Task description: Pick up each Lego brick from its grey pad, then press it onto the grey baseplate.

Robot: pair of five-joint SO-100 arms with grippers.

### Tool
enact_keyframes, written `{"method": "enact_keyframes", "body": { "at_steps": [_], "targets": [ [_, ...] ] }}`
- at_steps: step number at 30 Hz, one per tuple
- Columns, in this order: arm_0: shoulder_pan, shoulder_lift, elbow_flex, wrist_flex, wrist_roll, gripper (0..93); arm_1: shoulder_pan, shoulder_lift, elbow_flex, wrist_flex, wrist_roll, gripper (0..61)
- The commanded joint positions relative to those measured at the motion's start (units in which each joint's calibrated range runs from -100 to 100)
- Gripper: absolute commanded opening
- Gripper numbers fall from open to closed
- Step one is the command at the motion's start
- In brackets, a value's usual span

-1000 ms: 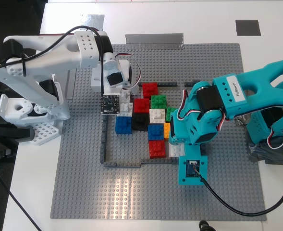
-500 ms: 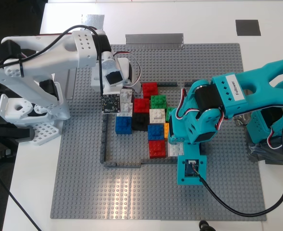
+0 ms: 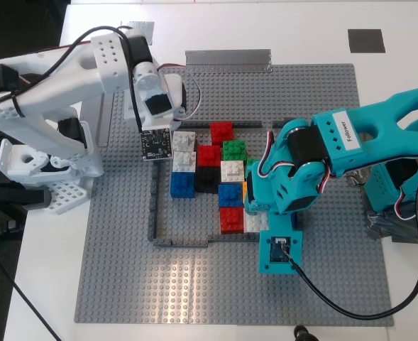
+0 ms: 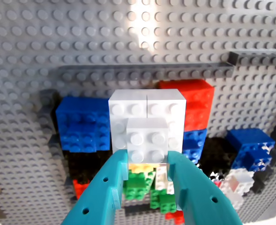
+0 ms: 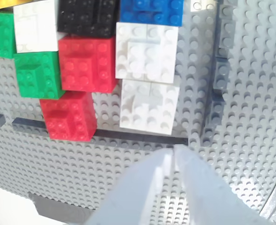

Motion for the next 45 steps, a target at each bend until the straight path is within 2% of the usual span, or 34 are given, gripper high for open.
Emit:
{"method": "enact_keyframes", "body": {
  "at_steps": [1,4,11,21,28,34,41,45],
  "targets": [
    [1.10,-0.27,0.06,-0.69,-0.18,0.0,-2.09,-6.25,-7.90,4.43,0.98,0.2],
    [1.83,-0.27,0.15,-0.69,-0.18,0.0,-3.76,-8.82,-9.80,6.06,2.20,0.2],
    [2.84,-0.27,2.32,-0.77,0.16,0.0,-8.62,-12.17,-14.77,11.92,7.72,0.2],
    [2.84,-0.27,3.76,-2.23,-0.13,0.0,-17.18,-11.31,-26.86,19.49,12.85,0.2],
    [2.26,-0.27,3.67,-2.64,-0.13,0.0,-22.91,-11.66,-26.05,17.78,17.30,0.2],
    [2.19,1.79,3.58,-2.64,-0.13,0.0,-29.37,-11.40,-23.88,14.03,17.10,0.2],
    [2.48,3.25,3.04,-3.37,-0.13,0.0,-38.22,-12.17,-21.00,11.35,13.88,0.2],
    [2.41,3.34,3.04,-4.43,-0.18,0.0,-43.88,-10.28,-21.72,8.74,13.49,0.2]
  ]
}}
